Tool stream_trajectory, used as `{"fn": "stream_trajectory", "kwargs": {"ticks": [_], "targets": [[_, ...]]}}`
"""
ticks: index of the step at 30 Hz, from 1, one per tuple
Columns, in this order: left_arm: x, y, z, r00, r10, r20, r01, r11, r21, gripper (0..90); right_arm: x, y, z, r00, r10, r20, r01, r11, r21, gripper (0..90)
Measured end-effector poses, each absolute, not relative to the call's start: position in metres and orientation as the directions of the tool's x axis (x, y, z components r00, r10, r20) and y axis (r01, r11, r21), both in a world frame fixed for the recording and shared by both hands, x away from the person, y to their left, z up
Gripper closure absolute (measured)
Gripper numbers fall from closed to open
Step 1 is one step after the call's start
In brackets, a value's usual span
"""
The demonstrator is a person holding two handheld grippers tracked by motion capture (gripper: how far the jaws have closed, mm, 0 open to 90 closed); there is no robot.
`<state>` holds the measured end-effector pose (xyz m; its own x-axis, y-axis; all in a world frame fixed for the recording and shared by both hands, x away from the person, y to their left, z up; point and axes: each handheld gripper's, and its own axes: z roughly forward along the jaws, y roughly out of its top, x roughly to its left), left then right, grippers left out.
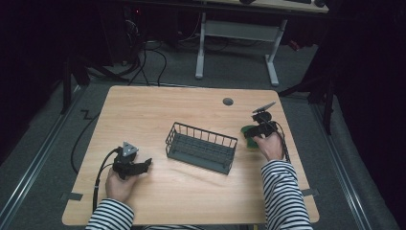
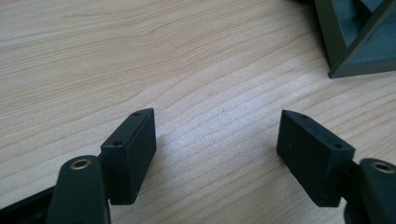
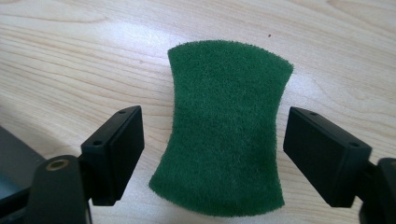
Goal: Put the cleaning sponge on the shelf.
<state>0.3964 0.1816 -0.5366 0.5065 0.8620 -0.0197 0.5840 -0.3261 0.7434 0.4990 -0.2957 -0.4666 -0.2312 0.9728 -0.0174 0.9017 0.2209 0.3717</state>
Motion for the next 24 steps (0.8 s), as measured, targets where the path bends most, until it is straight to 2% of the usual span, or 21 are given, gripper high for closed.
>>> {"fn": "stream_trajectory", "kwargs": {"ticks": [15, 19, 21, 24], "targets": [[0.396, 0.182, -0.537, 0.506, 0.862, -0.019, 0.584, -0.326, 0.743, 29.0, 0.516, -0.291, -0.479, -0.205, 0.978, -0.027, 0.944, 0.205, 0.258, 19.4], [0.396, 0.182, -0.537, 0.507, 0.862, -0.019, 0.584, -0.327, 0.743, 29.0, 0.518, -0.29, -0.482, -0.203, 0.978, -0.043, 0.951, 0.208, 0.229, 22.7], [0.396, 0.182, -0.537, 0.507, 0.862, -0.019, 0.584, -0.326, 0.743, 29.0, 0.519, -0.292, -0.483, -0.195, 0.98, -0.049, 0.952, 0.201, 0.229, 27.8], [0.396, 0.182, -0.537, 0.507, 0.862, -0.019, 0.584, -0.327, 0.743, 29.0, 0.519, -0.293, -0.484, -0.195, 0.98, -0.042, 0.953, 0.199, 0.228, 28.6]]}}
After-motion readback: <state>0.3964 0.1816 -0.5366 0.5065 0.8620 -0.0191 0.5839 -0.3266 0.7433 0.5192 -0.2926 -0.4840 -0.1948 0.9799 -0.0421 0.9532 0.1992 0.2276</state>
